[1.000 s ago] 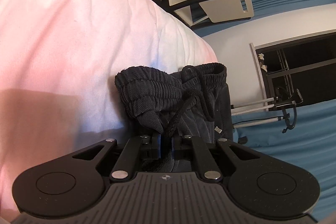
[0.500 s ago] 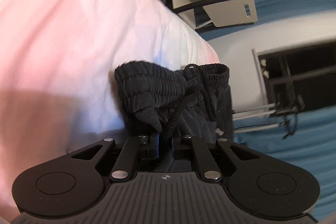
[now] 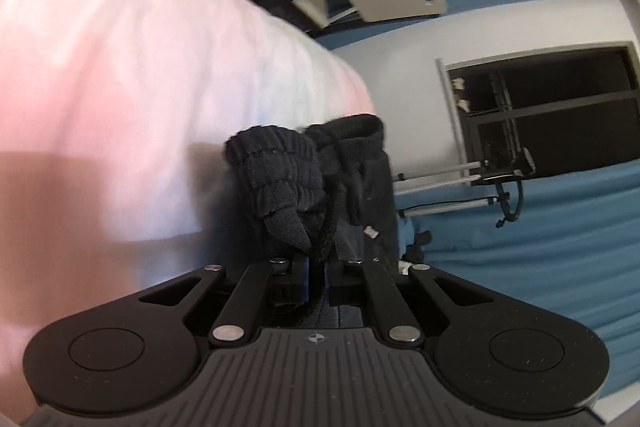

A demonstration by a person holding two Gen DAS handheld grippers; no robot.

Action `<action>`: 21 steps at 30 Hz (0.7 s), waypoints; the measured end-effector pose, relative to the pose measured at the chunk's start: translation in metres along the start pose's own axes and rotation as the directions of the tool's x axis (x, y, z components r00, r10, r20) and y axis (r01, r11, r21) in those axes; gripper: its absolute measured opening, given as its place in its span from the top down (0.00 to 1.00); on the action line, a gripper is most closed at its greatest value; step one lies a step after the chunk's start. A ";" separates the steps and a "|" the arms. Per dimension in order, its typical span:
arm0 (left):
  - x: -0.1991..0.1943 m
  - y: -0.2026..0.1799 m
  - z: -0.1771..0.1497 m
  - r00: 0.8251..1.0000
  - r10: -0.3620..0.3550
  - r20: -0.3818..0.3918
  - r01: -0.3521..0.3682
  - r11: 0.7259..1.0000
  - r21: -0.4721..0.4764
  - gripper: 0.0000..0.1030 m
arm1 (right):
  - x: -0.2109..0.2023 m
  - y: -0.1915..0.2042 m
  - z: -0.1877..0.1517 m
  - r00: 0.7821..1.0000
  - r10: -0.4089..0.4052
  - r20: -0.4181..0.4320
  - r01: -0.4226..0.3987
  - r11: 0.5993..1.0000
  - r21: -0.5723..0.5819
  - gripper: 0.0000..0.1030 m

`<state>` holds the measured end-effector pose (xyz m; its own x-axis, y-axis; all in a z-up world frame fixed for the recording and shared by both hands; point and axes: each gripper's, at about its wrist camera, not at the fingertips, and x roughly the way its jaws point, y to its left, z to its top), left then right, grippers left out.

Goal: Fold clothes
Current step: 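Hold the waistband with the left gripper while the right gripper grasps the pant leg, then release the waistband and pant leg, opening both grippers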

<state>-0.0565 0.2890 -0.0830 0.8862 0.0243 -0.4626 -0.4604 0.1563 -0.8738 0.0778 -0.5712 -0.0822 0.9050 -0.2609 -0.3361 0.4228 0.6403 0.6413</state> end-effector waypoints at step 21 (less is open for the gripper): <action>-0.041 -0.008 -0.014 0.989 0.115 -0.097 -0.063 0.902 0.428 0.14 | -0.031 -0.037 -0.036 0.982 -0.174 -0.071 0.150 0.953 -0.261 0.32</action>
<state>-0.0896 0.2727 -0.0593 0.8180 -0.0542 -0.5726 -0.4492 0.5617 -0.6948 0.0318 -0.5613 -0.1202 0.8116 -0.3165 -0.4910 0.5267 0.7601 0.3806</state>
